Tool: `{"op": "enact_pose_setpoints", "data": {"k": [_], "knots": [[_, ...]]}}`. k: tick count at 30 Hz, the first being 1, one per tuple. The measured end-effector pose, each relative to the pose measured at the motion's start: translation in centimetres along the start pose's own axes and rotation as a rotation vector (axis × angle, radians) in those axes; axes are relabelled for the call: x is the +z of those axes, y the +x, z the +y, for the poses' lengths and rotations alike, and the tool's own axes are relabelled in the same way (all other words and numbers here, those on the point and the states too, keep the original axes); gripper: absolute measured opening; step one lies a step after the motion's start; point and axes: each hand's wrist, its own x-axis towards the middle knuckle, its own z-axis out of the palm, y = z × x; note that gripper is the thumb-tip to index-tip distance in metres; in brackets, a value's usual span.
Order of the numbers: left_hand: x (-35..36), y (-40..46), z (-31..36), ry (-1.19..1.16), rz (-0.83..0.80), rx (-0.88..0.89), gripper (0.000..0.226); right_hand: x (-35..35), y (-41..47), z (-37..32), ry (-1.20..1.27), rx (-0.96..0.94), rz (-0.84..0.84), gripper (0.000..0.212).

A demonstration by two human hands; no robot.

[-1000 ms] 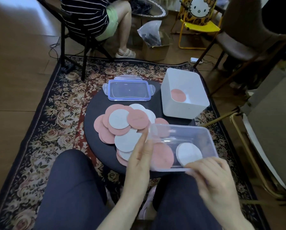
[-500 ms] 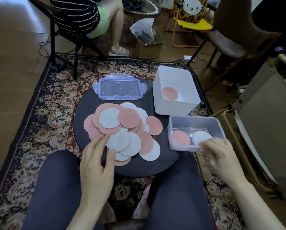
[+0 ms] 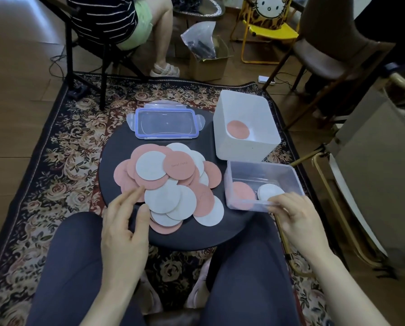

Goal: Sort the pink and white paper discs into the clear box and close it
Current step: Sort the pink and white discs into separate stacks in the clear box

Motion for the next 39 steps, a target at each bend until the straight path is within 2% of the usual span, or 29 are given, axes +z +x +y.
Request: {"op": "enact_pose_setpoints", "data": {"k": [8,11,18,25,28,35,37,39], "knots": [[0.5,-0.2,0.2,-0.024,-0.033,-0.046,0.039,-0.2,-1.3,-4.5,-0.076,0.258,-0.068,0.011],[0.8,-0.3,0.4,-0.045,-0.040,-0.040,0.037,0.5,0.0,-5.8,-0.096,0.276,-0.078,0.021],[0.3,-0.5,0.4,-0.054,-0.039,-0.039,0.036,1.9,3.8,-8.1,-0.114,0.289,-0.164,0.022],[0.5,0.2,-0.5,0.031,-0.019,-0.048,0.051,2.4,4.8,-10.2,-0.074,0.322,-0.197,0.019],[0.5,0.9,-0.5,0.027,-0.028,-0.063,0.050,2.8,4.9,-10.7,-0.075,0.314,-0.201,0.020],[-0.1,1.4,-0.8,0.033,-0.022,-0.076,0.050,2.9,4.7,-10.7,-0.145,0.301,-0.168,0.027],[-0.2,1.3,-1.0,0.041,-0.032,-0.083,0.050,2.5,4.1,-10.9,-0.116,0.287,-0.073,0.029],[-0.3,1.1,-1.2,0.041,-0.030,-0.079,0.048,2.2,3.4,-11.4,-0.057,0.192,0.108,0.025]]}}
